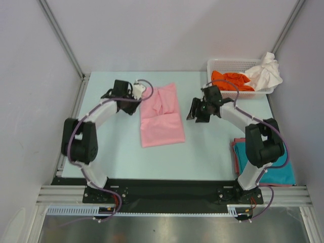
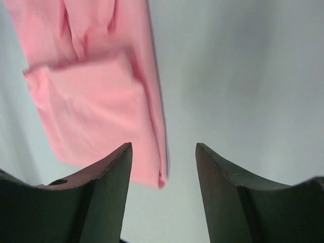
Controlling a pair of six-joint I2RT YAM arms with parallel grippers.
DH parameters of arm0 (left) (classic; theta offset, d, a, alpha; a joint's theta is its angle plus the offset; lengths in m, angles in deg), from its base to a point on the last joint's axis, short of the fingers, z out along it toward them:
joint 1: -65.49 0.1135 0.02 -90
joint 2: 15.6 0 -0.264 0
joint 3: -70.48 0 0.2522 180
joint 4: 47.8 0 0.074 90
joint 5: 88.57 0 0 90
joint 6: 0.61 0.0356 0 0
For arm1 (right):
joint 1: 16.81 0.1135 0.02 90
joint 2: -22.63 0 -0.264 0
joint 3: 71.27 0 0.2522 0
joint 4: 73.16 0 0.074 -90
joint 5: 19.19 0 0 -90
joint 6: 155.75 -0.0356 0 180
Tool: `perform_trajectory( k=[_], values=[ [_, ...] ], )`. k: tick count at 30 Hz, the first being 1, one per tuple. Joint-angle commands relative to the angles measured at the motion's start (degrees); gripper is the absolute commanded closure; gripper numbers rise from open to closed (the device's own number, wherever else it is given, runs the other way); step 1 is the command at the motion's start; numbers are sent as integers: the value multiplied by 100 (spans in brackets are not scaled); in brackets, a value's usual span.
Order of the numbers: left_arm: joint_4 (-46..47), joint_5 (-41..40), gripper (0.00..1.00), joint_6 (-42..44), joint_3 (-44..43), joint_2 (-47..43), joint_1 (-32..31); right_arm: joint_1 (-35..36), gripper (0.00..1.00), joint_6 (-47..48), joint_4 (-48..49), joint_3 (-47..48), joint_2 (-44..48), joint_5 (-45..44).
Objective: Fold and stack the t-shirts
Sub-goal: Fold the tshirt
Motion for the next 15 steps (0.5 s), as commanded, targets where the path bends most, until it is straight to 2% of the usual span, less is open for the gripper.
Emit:
perform_trajectory(
  k=[1, 3, 6, 10, 15],
  values=[
    [-205, 635, 52, 979, 1174, -1580, -676, 395, 39, 64, -165, -691, 526, 136],
    [-405, 592, 52, 1541, 1920, -2055, -1263, 606, 39, -76, -78, -1006, 623, 198],
    [-503, 530, 47, 1745, 2537, -2197, -1757, 764, 39, -348, 246, -1428, 650, 277],
    [-495, 512, 40, 1799, 2856, -2128, -2154, 817, 39, -542, 529, -1623, 571, 330],
    [-29, 178, 38, 1799, 3023, -1803, -2462, 923, 39, -630, 783, -1659, 299, 409]
  ],
)
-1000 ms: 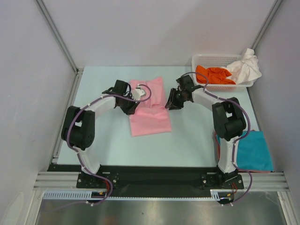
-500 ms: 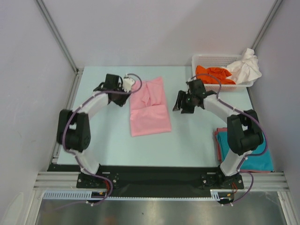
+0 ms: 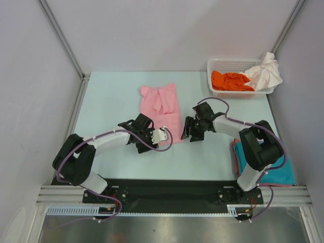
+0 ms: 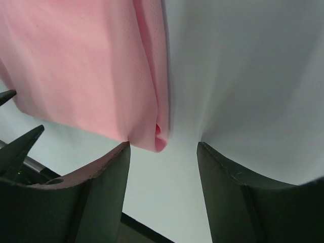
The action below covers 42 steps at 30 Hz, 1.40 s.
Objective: Fold and stack the t-shirts
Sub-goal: Fold the tshirt
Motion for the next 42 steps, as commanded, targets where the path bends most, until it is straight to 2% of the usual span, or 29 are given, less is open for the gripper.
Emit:
perform_trajectory(
  k=[1, 4, 6, 7, 9, 10, 11, 16, 19, 22, 23, 24, 26, 27, 28, 30, 33, 34, 35, 36, 37, 39, 42],
  values=[
    [393, -143, 38, 179, -46, 165, -154, 66, 39, -195, 451, 0, -176, 112],
    [542, -230, 41, 118, 59, 314, -215, 66, 43, -248, 592, -52, -290, 94],
    [683, -345, 50, 56, 138, 428, -233, 75, 50, -275, 671, -88, -325, 217],
    [683, -354, 65, 12, 130, 446, -233, 92, 65, -292, 715, -114, -360, 287],
    [631, -354, 81, -49, 104, 438, -250, 84, 84, -284, 681, -193, -352, 437],
    [587, -328, 96, -67, 112, 394, -268, 101, 97, -249, 619, -228, -273, 463],
    [473, -293, 100, -67, 164, 333, -277, 101, 100, -153, 462, -272, -186, 463],
    [-203, 522, 100, -94, 560, -447, -426, 215, 100, 111, -101, -869, 535, 481],
    [-687, 1076, 100, -41, 736, -783, -628, 531, 100, 217, -593, -1098, 913, 428],
    [-846, 1167, 99, -111, 798, -775, -672, 707, 100, 156, -840, -1387, 1160, 507],
    [-846, 1158, 96, -102, 789, -749, -672, 716, 100, 121, -840, -1449, 1204, 559],
    [-872, 1149, 75, -94, 737, -714, -672, 725, 100, 103, -840, -1502, 1274, 586],
    [-1186, 1271, 52, -59, 370, -679, -611, 725, 89, 164, -910, -1494, 1309, 569],
    [-1354, 1368, 47, 3, 167, -687, -541, 725, 78, 199, -945, -1442, 1353, 543],
    [-1678, 1499, 42, 47, -70, -679, -280, 682, 72, 287, -1094, -1276, 1371, 473],
    [-1917, 2035, 38, 56, -904, -591, 143, 594, 57, 427, -1279, -1073, 1406, 411],
    [-1989, 2625, 38, -408, -2091, -267, 1179, 330, 51, 805, -1569, -450, 1494, 200],
    [-1684, 2608, 39, -636, -2355, 48, 1417, 286, 51, 893, -1613, -274, 1494, 17],
    [-1438, 2530, 40, -1239, -2758, 199, 1820, 225, 51, 1068, -1605, 76, 1485, -72],
    [-1174, 2146, 43, -1549, -2936, 418, 1980, 198, 51, 1131, -1561, 236, 1442, -151],
    [-728, 1881, 51, -1813, -3112, 794, 2095, 189, 51, 1192, -1491, 368, 1389, -204],
    [-504, 1153, 60, -2202, -3665, 1262, 2193, 102, 52, 1228, -1245, 762, 1170, -389],
    [-372, 1000, 59, -2519, -4377, 2132, 2193, -248, 54, 1054, -710, 1098, 660, -442]
  ],
)
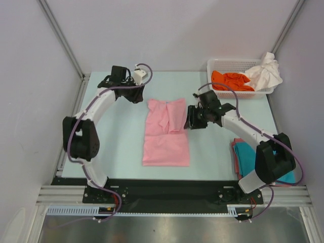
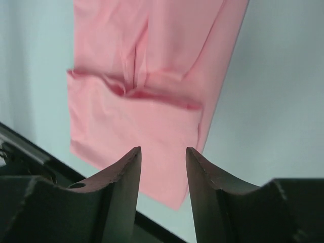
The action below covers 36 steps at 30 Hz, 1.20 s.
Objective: Fold and stack the t-shirts
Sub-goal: Fold the tshirt
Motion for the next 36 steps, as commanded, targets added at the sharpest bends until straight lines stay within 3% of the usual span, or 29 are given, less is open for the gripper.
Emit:
perform_trajectory(
  k=[1, 6, 13, 19, 26, 28, 29, 33, 36],
  values=[
    [195, -377, 58, -858, -636, 874, -98, -340, 55, -3, 796, 553, -542, -267],
    [185, -317, 44, -1552, -1367, 1816, 16, -630, 53, -469, 1747, 1275, -1613, -302],
    [669, 273, 39, -2176, -1613, 2361, 69, -920, 50, -1006, 2399, 2479, -3230, -346],
    [520, 106, 42, -2520, -2122, 2967, 157, -964, 49, -1296, 2443, 3367, -4119, -232],
    [62, 185, 47, -2590, -2624, 3451, 157, -982, 55, -1340, 2557, 3710, -4551, -337],
    [141, 255, 55, -2625, -2642, 3478, 166, -982, 60, -1357, 2610, 3807, -4648, -276],
    [185, 290, 67, -2643, -2642, 3478, 157, -991, 68, -1357, 2627, 3825, -4718, -250],
    [449, 326, 86, -2678, -2694, 3539, 166, -1061, 86, -1462, 2811, 3782, -4754, -337],
    [188, -138, 90, -2792, -3097, 3827, 166, -1087, 87, -1603, 2873, 3773, -4815, -337]
  ],
)
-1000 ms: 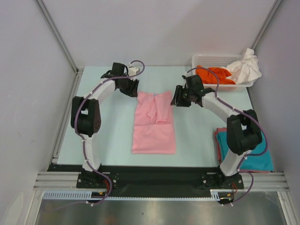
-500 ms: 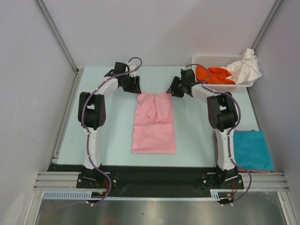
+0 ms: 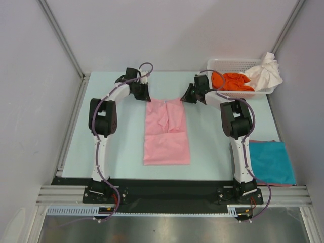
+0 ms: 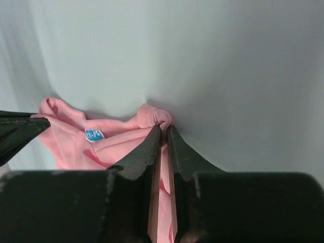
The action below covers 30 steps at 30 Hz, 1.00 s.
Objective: Fold and stack the t-shirts
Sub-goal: Fold the tshirt
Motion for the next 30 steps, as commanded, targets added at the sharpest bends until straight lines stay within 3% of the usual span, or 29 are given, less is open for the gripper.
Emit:
perform_trajectory(
  k=[1, 4, 5, 7, 8, 9, 11, 12, 14, 18, 22, 25, 30],
  values=[
    [-151, -419, 91, -272, -901, 334, 43, -86, 87, -150, 319, 195, -66, -60],
    [-100, -912, 86, -325, -1001, 318, 35, -86, 79, -185, 327, 195, -31, -34],
    [-47, -922, 77, -264, -949, 274, 26, -78, 68, -159, 319, 195, -22, -16],
    [15, -895, 63, -106, -939, 169, 17, -86, 57, -124, 301, 195, 92, 45],
    [7, -887, 45, -71, -948, 133, 17, -86, 54, -97, 292, 195, 145, 54],
    [-2, -878, 39, -36, -966, 81, 17, -86, 47, -36, 231, 203, 189, 54],
    [-2, -886, 16, 105, -992, -113, 8, -95, 39, 43, 187, 203, 391, 37],
    [32, -913, 14, 166, -992, -200, 8, -95, 36, 148, 126, 195, 487, 28],
    [85, -1018, 0, 411, -992, -515, 8, -78, 32, 245, 29, 195, 785, 10],
    [-89, -1080, 1, 1009, -721, -1341, -53, 1, 28, 631, -838, -33, 1592, -357],
    [304, -869, 4, 2429, 1262, -2914, -342, 220, 29, 966, -1579, -1174, 2858, -683],
    [394, -694, 5, 3632, 3447, -4241, -675, 545, 30, 1124, -2097, -2369, 3815, -859],
    [-528, -526, 9, 5157, 5175, -5525, -1239, 1196, 32, 800, -2651, -4038, 5013, -877]
  ],
)
